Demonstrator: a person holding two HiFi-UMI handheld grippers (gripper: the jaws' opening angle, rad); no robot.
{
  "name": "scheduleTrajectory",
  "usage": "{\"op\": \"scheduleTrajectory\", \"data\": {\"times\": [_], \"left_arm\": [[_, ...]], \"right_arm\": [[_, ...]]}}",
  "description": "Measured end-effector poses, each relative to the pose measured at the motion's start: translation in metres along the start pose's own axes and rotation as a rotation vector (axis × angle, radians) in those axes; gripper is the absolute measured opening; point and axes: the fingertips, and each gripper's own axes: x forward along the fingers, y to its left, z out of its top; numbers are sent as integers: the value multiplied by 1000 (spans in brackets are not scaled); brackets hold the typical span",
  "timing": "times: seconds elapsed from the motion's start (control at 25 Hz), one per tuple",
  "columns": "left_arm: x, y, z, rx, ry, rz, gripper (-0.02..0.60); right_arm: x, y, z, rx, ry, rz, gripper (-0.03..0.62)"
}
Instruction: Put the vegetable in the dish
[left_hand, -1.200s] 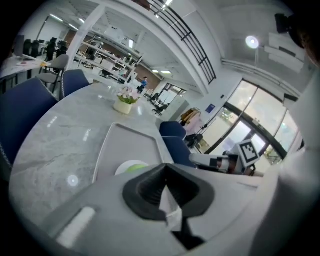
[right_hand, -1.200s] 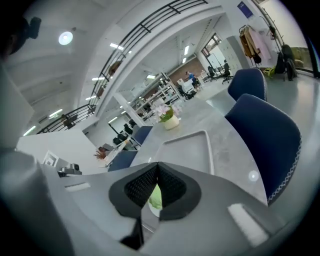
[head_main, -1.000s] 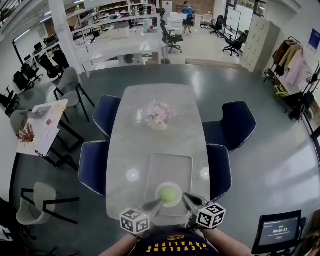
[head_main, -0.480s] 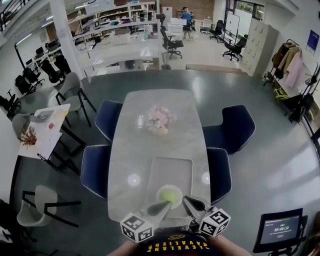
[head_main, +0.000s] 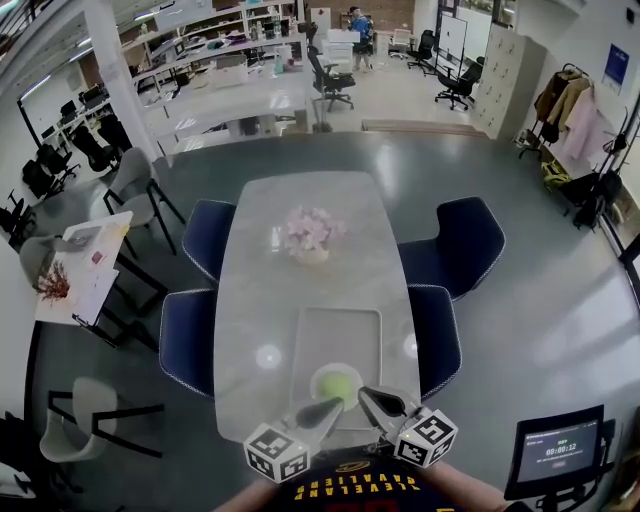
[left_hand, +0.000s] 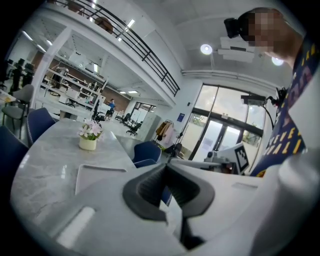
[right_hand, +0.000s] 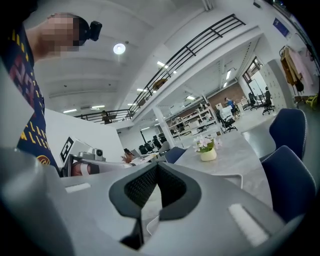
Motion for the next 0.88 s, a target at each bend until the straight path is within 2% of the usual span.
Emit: {"op": "scheduleTrajectory", "data": {"times": [0.4,0.56,0.88], "left_arm": [[8,4,0,8,0,4,2],[5,10,4,1,-19,36,2],[10,4,-8,-26,14,25,2]], "right_arm": [[0,-10,-1,-8,-6,-4,6],[7,-11,2,-21,0,18,6],[-4,-10,-6,9,25,-9,6]]}}
